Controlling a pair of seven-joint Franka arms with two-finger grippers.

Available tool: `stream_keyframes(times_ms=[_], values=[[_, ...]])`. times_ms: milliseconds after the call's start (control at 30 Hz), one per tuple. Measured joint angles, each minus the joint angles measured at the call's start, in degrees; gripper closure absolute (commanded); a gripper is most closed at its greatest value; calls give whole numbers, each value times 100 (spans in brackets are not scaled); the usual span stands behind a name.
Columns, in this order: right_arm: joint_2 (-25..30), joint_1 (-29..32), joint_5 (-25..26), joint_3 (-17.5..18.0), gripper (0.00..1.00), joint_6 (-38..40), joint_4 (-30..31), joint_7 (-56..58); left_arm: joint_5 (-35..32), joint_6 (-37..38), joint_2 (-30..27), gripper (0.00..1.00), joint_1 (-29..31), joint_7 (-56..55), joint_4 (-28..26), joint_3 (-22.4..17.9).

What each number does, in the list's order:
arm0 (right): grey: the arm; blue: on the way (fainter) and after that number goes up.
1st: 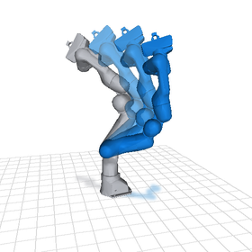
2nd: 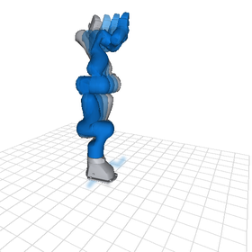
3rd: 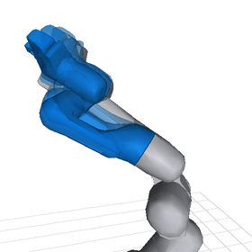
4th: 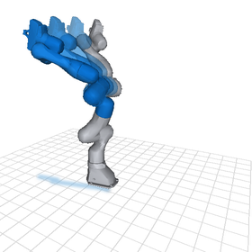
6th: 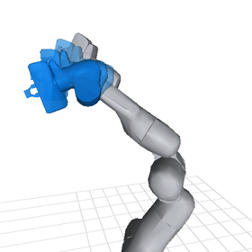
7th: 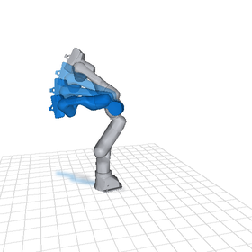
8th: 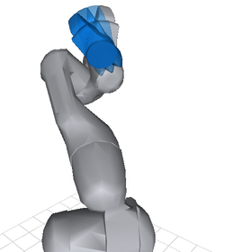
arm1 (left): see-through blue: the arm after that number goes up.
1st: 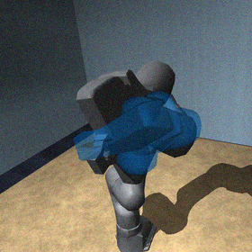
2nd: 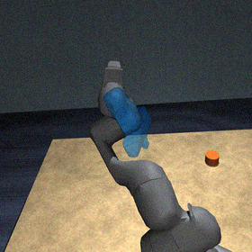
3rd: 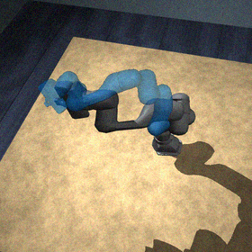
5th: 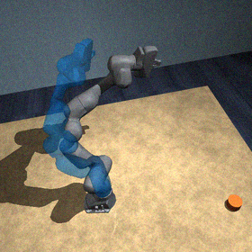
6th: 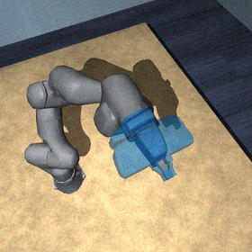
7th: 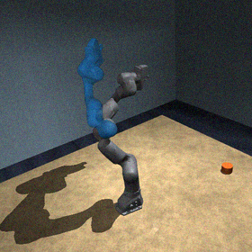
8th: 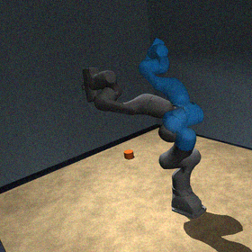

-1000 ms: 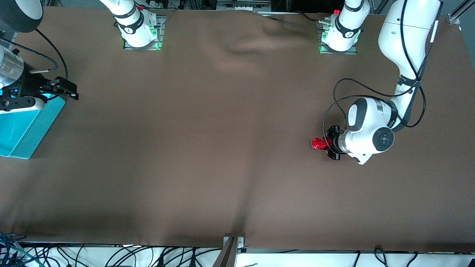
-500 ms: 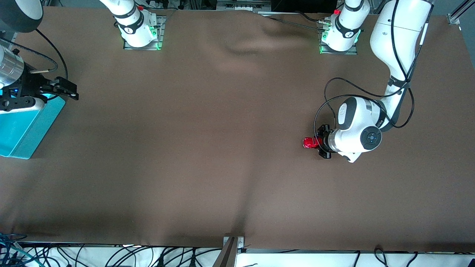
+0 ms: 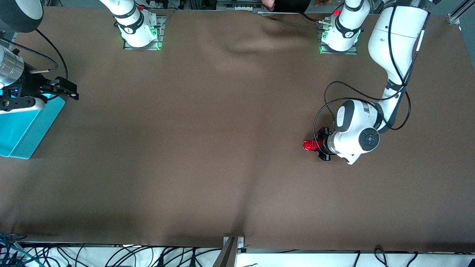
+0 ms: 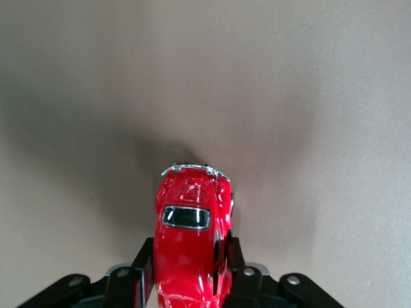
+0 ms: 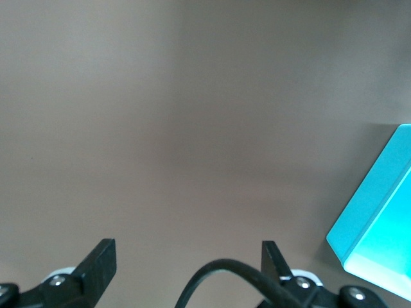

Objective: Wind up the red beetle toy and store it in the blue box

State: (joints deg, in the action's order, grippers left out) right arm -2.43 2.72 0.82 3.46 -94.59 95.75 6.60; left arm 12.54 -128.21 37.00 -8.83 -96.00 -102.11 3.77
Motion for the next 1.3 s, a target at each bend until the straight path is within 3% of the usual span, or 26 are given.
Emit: stream_keyframes(times_ms=[1300], values=[[-13, -1, 0, 5, 0, 0, 0, 0, -395, 244, -15, 100, 1020, 1082, -11, -11]])
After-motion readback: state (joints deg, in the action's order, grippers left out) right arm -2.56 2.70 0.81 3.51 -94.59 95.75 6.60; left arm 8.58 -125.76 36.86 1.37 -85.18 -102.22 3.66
